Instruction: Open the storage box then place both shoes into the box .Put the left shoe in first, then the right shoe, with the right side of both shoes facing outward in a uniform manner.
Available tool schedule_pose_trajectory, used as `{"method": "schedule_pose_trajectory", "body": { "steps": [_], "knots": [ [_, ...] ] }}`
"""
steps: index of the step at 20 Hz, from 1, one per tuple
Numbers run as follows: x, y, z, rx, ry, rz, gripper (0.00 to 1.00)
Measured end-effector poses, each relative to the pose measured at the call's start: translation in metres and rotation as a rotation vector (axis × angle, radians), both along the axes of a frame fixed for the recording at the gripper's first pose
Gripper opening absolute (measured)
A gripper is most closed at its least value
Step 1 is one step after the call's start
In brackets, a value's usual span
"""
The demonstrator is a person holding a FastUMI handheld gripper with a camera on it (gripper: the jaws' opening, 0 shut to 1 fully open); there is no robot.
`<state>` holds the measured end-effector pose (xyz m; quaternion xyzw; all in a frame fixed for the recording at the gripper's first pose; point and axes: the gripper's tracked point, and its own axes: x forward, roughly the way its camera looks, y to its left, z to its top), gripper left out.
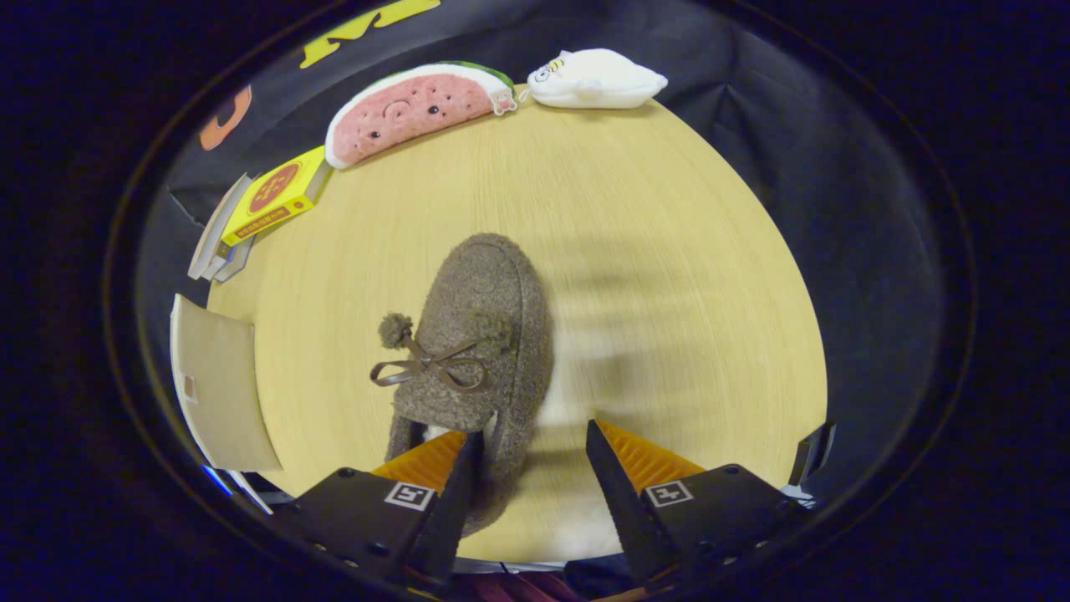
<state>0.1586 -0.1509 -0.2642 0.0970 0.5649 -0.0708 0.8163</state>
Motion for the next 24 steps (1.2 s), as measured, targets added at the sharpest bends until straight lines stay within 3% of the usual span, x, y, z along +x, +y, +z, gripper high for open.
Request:
{"method": "schedule_pose_trajectory", "body": {
  "steps": [3, 7, 14, 24],
  "knots": [
    [0.005, 0.010, -0.005, 0.038, -0.010, 0.021, 0.66],
    [0.007, 0.009, -0.004, 0.037, -0.027, -0.016, 0.03],
    [-0.002, 0.015, 0.019, 0.033, -0.063, -0.035, 0.00],
    [-0.025, 0.085, 0.129, 0.030, -0.221, 0.029, 0.00]
  ]
}}
